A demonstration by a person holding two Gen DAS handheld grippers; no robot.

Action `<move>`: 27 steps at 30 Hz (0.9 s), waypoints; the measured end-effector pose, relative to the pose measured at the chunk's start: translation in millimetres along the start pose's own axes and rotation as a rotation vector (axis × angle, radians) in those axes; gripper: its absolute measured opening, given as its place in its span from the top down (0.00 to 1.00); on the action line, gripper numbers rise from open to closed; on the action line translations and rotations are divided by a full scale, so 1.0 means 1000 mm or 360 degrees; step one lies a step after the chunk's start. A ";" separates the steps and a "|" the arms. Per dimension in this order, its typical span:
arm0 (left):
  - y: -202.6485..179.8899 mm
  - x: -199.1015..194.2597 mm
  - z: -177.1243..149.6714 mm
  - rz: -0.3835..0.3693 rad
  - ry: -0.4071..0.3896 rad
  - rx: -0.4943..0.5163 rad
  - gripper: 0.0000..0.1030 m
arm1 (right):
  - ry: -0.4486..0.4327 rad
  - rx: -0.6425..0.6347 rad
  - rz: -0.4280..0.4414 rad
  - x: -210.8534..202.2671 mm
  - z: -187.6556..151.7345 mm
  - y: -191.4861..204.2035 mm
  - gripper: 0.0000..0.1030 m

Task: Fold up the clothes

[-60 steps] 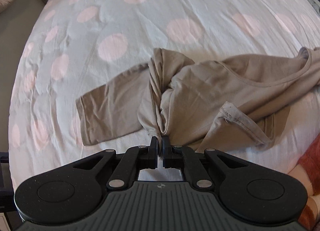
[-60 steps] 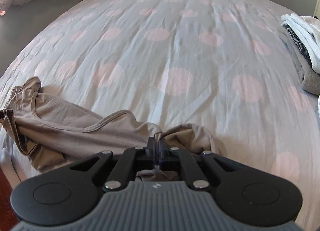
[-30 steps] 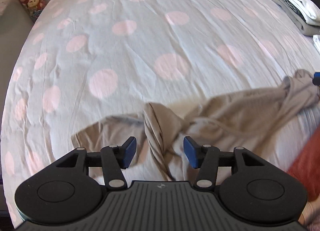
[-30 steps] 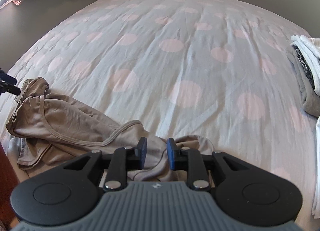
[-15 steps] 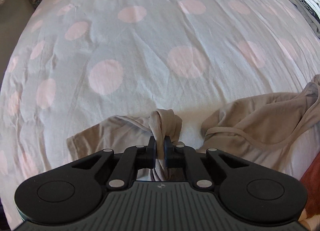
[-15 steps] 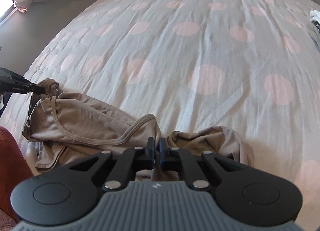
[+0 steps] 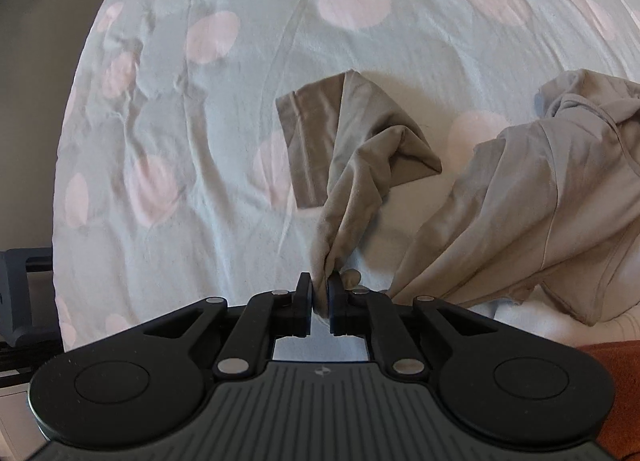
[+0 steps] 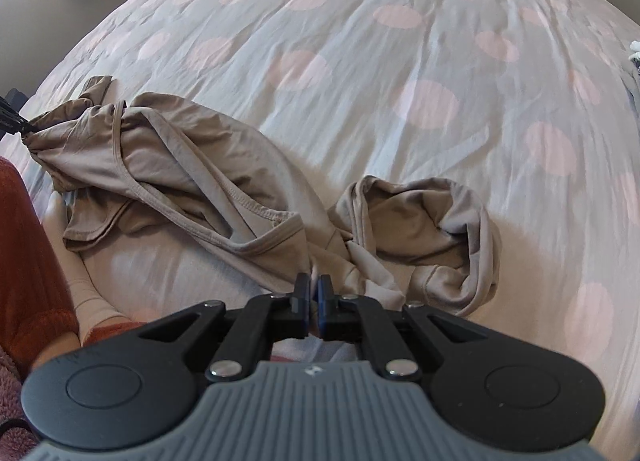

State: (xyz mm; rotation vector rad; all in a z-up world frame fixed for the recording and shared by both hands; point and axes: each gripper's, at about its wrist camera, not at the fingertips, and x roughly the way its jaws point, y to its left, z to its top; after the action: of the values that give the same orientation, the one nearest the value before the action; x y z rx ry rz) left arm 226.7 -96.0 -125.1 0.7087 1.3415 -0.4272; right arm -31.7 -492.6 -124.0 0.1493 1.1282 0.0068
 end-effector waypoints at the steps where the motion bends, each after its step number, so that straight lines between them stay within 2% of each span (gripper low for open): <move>1: 0.000 0.000 -0.002 -0.0003 0.0003 0.0001 0.91 | 0.0001 0.0002 -0.0001 0.000 -0.002 0.001 0.95; 3: 0.000 -0.003 -0.003 -0.0014 -0.0017 -0.0004 0.86 | 0.0002 0.0007 -0.0002 -0.002 -0.004 0.003 0.95; 6: -0.003 -0.017 -0.001 -0.0020 -0.0108 -0.0009 0.67 | 0.0005 0.0023 -0.0003 -0.004 -0.005 0.003 0.95; 7: -0.007 -0.024 0.001 -0.0032 -0.0153 0.0006 0.57 | 0.0008 0.0030 -0.0004 -0.004 -0.005 0.002 0.95; 13: -0.046 -0.044 0.022 -0.0167 -0.0378 0.0189 0.48 | 0.0021 0.0048 -0.0011 0.000 -0.005 0.002 0.95; 18: -0.090 -0.021 0.049 -0.0207 -0.0440 0.0410 0.48 | 0.0014 0.0056 -0.0005 0.000 -0.005 0.002 0.95; 22: -0.112 0.001 0.061 -0.0292 -0.0370 0.0494 0.51 | 0.0001 0.0069 0.0005 -0.001 -0.006 0.001 0.95; 24: -0.117 0.004 0.060 -0.0341 -0.0335 0.0508 0.68 | -0.0009 0.0068 0.0012 -0.003 -0.006 0.001 0.95; 25: -0.120 0.004 0.059 -0.0366 -0.0321 0.0513 0.79 | -0.0012 0.0066 0.0013 -0.003 -0.006 0.001 0.95; 26: -0.122 0.003 0.058 -0.0373 -0.0320 0.0523 0.86 | -0.0024 0.0063 0.0007 -0.005 -0.005 0.000 0.95; 27: -0.123 -0.001 0.056 -0.0354 -0.0337 0.0537 0.88 | -0.0036 0.0059 0.0001 -0.006 -0.003 0.000 0.95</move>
State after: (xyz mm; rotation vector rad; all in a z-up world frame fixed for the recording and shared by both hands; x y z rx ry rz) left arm 186.5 -223.1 -147.1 0.7686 1.1620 -0.8978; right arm -37.3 -492.3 -120.1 0.1826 1.1059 -0.0152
